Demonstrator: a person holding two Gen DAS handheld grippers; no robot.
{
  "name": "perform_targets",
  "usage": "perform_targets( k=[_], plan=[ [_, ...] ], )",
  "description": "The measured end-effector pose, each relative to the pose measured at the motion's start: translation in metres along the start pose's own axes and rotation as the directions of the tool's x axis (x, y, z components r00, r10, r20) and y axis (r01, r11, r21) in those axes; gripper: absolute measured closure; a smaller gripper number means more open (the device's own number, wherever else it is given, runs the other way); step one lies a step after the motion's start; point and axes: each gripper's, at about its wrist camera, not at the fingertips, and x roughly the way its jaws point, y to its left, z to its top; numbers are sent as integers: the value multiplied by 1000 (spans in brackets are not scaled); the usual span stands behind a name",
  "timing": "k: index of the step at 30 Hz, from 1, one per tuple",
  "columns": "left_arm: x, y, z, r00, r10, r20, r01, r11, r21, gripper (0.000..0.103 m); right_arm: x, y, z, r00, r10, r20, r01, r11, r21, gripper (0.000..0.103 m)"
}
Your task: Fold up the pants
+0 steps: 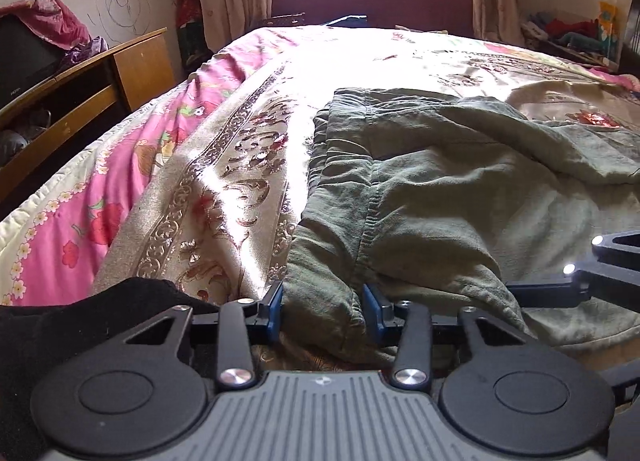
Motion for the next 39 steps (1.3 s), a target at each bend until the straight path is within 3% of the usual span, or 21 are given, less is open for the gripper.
perform_targets(
  k=[4, 6, 10, 12, 15, 17, 21, 23, 24, 26, 28, 31, 34, 36, 37, 38, 39],
  plan=[
    [-8, 16, -1, 999, -29, -24, 28, 998, -52, 55, 1, 5, 4, 1000, 4, -12, -3, 1000, 18, 73],
    [-15, 20, -1, 1000, -6, -31, 5, 999, -42, 56, -5, 8, 4, 998, 63, -13, -63, 997, 37, 77],
    [-26, 22, -7, 996, 77, -45, -76, 997, 31, 56, -6, 23, 2, 990, 133, -36, -132, 991, 34, 74],
    [-28, 24, -9, 994, 97, -55, -95, 995, 40, 55, -9, 27, 4, 993, 117, -32, -117, 993, 21, 74],
    [-38, 19, -6, 992, 122, -33, -120, 991, 57, 53, -37, 7, 2, 988, 155, 29, -157, 981, 111, 64],
    [-47, 12, -2, 991, 132, -13, -131, 988, 76, 53, -62, -14, -8, 991, 113, 75, -124, 978, 169, 54],
    [-66, -7, 9, 988, 148, 39, -151, 981, 122, 53, -111, -83, -49, 997, -47, 58, 25, 939, 344, 50],
    [-75, -22, 14, 990, 124, 64, -131, 983, 126, 53, -140, -128, -84, 988, -157, 8, 135, 870, 475, 50],
    [-78, -31, 17, 992, 105, 71, -113, 985, 128, 53, -160, -155, -108, 973, -230, -25, 206, 810, 550, 50],
    [-82, -55, 20, 995, 59, 80, -70, 988, 140, 53, -193, -190, -147, 942, -330, -69, 294, 706, 644, 50],
    [-83, -87, 23, 996, 8, 87, -23, 985, 169, 53, -231, -227, -194, 891, -436, -124, 378, 563, 735, 49],
    [-78, -138, 27, 993, -84, 78, 66, 976, 207, 53, -262, -262, -249, 834, -519, -187, 424, 385, 820, 44],
    [-69, -183, 31, 985, -165, 46, 149, 959, 241, 52, -270, -289, -284, 807, -553, -209, 406, 260, 876, 44],
    [-65, -210, 32, 979, -201, 28, 185, 943, 276, 52, -273, -311, -310, 825, -526, -206, 320, 136, 937, 59],
    [-64, -219, 33, 978, -210, 22, 194, 937, 291, 52, -275, -317, -318, 827, -525, -203, 292, 90, 952, 83],
    [-64, -228, 33, 975, -221, 18, 204, 928, 310, 52, -279, -321, -325, 826, -524, -208, 275, 52, 960, 93],
    [-66, -234, 33, 974, -227, 20, 209, 923, 324, 52, -285, -322, -330, 825, -527, -207, 262, 31, 965, 95]
  ],
)
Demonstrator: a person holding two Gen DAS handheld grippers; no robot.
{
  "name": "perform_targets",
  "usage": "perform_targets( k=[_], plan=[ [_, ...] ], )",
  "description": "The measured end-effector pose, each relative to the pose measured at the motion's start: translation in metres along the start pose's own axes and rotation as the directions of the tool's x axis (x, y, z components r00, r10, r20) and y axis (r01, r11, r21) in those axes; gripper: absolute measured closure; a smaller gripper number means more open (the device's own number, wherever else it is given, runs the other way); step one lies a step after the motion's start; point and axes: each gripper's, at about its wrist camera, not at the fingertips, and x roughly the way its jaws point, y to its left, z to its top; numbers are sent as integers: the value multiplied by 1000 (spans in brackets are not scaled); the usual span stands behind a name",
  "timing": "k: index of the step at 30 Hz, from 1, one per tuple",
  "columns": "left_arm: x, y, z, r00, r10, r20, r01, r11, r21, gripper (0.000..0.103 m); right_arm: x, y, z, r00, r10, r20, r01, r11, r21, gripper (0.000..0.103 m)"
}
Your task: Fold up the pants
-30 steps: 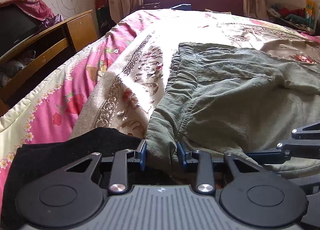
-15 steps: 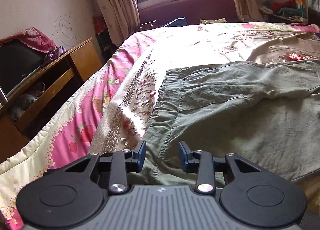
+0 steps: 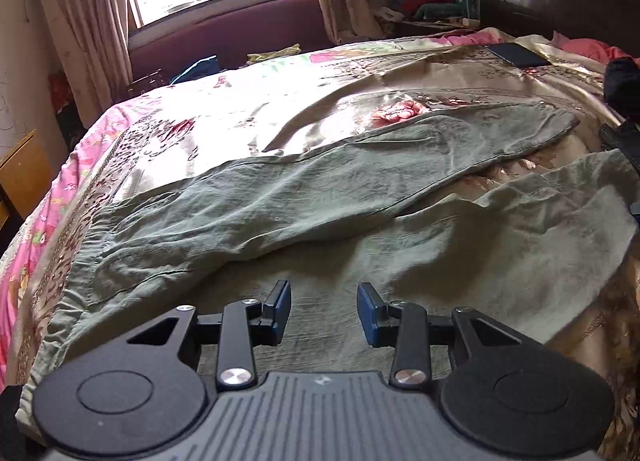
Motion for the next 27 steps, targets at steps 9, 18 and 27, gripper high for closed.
perform_targets(
  k=[9, 18, 27],
  plan=[
    [-16, 29, 3, 999, 29, 38, -29, 1000, 3, 46, -50, 34, -20, 998, 20, 58, -3, 961, -276, 86],
    [13, 130, 23, 990, 132, 55, -134, 990, 37, 27, 19, 215, -34, 958, 215, -190, -282, 578, -766, 59],
    [130, 258, 60, 987, 150, -55, -152, 988, -37, 20, 154, 373, -66, 913, 205, -354, -393, 206, -896, 47]
  ],
)
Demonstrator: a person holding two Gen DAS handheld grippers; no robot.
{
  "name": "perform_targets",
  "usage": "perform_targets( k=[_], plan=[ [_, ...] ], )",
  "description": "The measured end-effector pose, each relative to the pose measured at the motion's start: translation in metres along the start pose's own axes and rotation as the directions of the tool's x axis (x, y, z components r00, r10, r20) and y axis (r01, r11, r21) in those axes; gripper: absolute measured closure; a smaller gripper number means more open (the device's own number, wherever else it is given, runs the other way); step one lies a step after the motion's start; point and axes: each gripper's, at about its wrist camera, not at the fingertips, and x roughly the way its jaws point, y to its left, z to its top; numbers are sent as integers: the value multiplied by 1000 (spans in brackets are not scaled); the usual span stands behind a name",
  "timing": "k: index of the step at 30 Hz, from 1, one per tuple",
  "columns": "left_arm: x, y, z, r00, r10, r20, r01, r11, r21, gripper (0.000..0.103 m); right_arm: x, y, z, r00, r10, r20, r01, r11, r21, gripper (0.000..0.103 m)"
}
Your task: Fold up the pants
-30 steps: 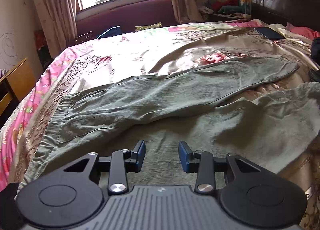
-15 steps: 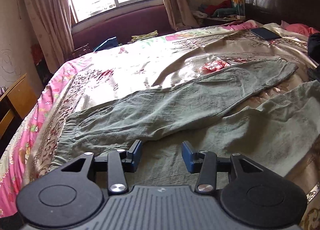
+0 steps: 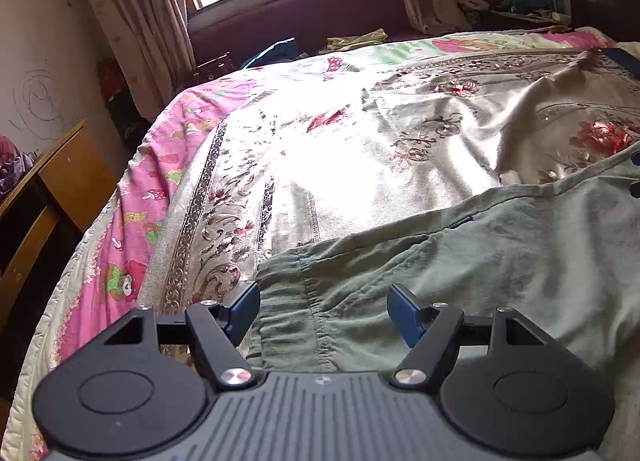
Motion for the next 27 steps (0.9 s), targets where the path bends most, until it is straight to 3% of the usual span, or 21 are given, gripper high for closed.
perform_targets(
  k=[4, 8, 17, 20, 21, 24, 25, 26, 27],
  plan=[
    [51, 21, 13, 995, -77, -65, 77, 997, -6, 20, 51, -4, 19, 998, 42, -51, -45, 998, -46, 46],
    [83, 26, 16, 992, -70, -105, 73, 997, 21, 20, 67, -9, 23, 996, 63, -66, -67, 996, -58, 43],
    [99, 38, 16, 977, -129, -168, 125, 992, -35, 18, 70, -9, 28, 992, 83, -92, -88, 994, -62, 44],
    [96, 39, 13, 974, -145, -172, 142, 989, -34, 22, 74, -11, 30, 991, 89, -101, -96, 994, -61, 45],
    [95, 39, 13, 973, -154, -171, 151, 988, -29, 28, 74, -11, 30, 990, 94, -103, -101, 993, -64, 46],
    [92, 33, 16, 968, -180, -172, 183, 983, -3, 51, 71, -5, 32, 987, 113, -113, -123, 989, -86, 75],
    [91, 30, 17, 969, -177, -171, 181, 983, 11, 57, 70, -2, 32, 987, 110, -119, -122, 988, -96, 91],
    [90, 28, 17, 970, -172, -173, 178, 984, 25, 58, 69, 1, 32, 986, 104, -132, -117, 988, -101, 99],
    [90, 26, 18, 970, -168, -174, 177, 984, 34, 61, 68, 3, 32, 986, 96, -138, -110, 989, -99, 100]
  ],
)
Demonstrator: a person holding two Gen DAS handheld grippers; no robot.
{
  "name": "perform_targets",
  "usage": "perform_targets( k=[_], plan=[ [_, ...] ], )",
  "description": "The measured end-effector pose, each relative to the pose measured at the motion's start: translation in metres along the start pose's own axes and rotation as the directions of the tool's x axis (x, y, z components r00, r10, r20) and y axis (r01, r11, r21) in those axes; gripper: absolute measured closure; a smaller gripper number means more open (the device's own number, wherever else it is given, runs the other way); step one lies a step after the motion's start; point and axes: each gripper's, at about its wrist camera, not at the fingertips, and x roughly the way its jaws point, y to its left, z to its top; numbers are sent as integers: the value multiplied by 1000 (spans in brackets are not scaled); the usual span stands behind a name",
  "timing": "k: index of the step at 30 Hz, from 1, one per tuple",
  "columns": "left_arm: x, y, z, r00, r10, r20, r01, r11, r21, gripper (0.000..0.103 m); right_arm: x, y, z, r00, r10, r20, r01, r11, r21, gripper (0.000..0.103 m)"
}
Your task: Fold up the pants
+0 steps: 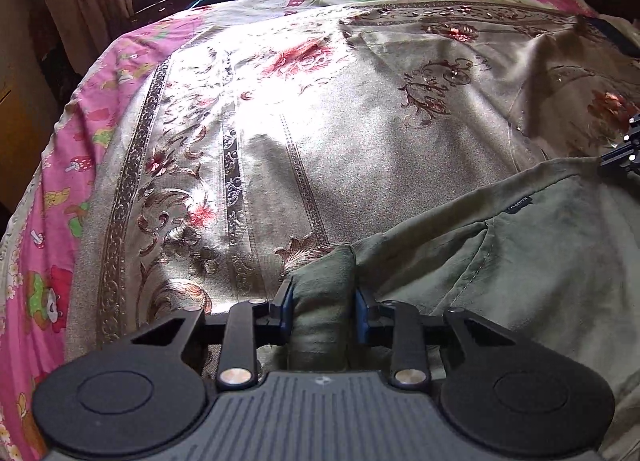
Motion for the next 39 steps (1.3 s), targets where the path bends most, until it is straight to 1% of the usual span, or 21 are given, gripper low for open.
perform_targets(
  k=[2, 4, 6, 8, 10, 12, 15, 18, 19, 21, 22, 23, 24, 26, 27, 28, 29, 31, 33, 36, 39],
  plan=[
    [-2, -2, 0, 1000, 3, 8, -3, 1000, 7, 66, -4, 3, 1, 1000, -14, 0, 14, 1000, 15, 101],
    [-8, -6, -1, 1000, 23, 18, -23, 1000, 21, 70, -14, 6, 1, 999, -34, 20, 33, 999, 30, 101],
    [-17, -11, -3, 999, 42, 32, -44, 998, 43, 72, -33, 10, 3, 998, -46, 53, 44, 998, 35, 101],
    [-33, -12, -4, 997, 50, 57, -53, 998, 46, 73, -55, 14, 5, 995, -50, 89, 46, 998, 41, 101],
    [-53, -10, -6, 995, 43, 86, -46, 998, 34, 73, -91, 26, 3, 990, -47, 135, 41, 998, 42, 101],
    [-84, -11, -13, 990, 35, 134, -39, 999, 22, 74, -123, 39, -6, 984, -47, 169, 41, 998, 38, 101],
    [-136, -18, -39, 979, 15, 205, -19, 1000, 15, 74, -176, 68, -31, 977, -36, 209, 28, 999, 39, 101],
    [-181, -41, -82, 970, 15, 242, -25, 999, 37, 74, -213, 102, -62, 976, -20, 219, 14, 1000, 27, 101],
    [-193, -51, -101, 969, 21, 244, -33, 999, 43, 73, -220, 118, -75, 979, -3, 204, 1, 1000, 14, 101],
    [-208, -66, -136, 972, 33, 234, -47, 997, 59, 73, -221, 146, -101, 985, 32, 168, -32, 999, -3, 101],
    [-213, -74, -154, 973, 42, 225, -57, 997, 59, 73, -214, 157, -115, 989, 52, 140, -53, 999, 3, 101],
    [-215, -80, -170, 977, 49, 209, -60, 997, 50, 72, -204, 166, -127, 992, 66, 104, -67, 998, 6, 101],
    [-213, -82, -183, 981, 51, 186, -59, 997, 39, 69, -190, 175, -140, 995, 79, 67, -81, 996, 29, 101],
    [-206, -86, -205, 989, 61, 137, -62, 998, 1, 67, -164, 187, -160, 995, 104, -5, -103, 993, 54, 100],
    [-204, -85, -213, 991, 61, 121, -59, 998, -20, 65, -154, 193, -167, 994, 103, -35, -101, 993, 54, 99],
    [-203, -86, -221, 992, 64, 113, -59, 997, -42, 64, -148, 200, -172, 995, 85, -54, -83, 996, 35, 99],
    [-204, -86, -224, 991, 69, 113, -63, 997, -51, 63, -146, 205, -173, 996, 68, -58, -68, 998, 11, 97],
    [-210, -91, -232, 986, 97, 135, -91, 995, -47, 60, -149, 220, -174, 999, 19, -36, -22, 997, -79, 94],
    [-212, -94, -235, 981, 124, 151, -120, 992, -36, 57, -153, 232, -167, 1000, 0, -7, -1, 989, -150, 93],
    [-209, -101, -234, 970, 169, 177, -174, 985, 11, 56, -154, 253, -151, 998, 27, 62, -13, 977, -215, 91],
    [-203, -105, -229, 959, 190, 211, -207, 976, 62, 56, -143, 282, -126, 987, 86, 136, -48, 964, -260, 82]
  ],
)
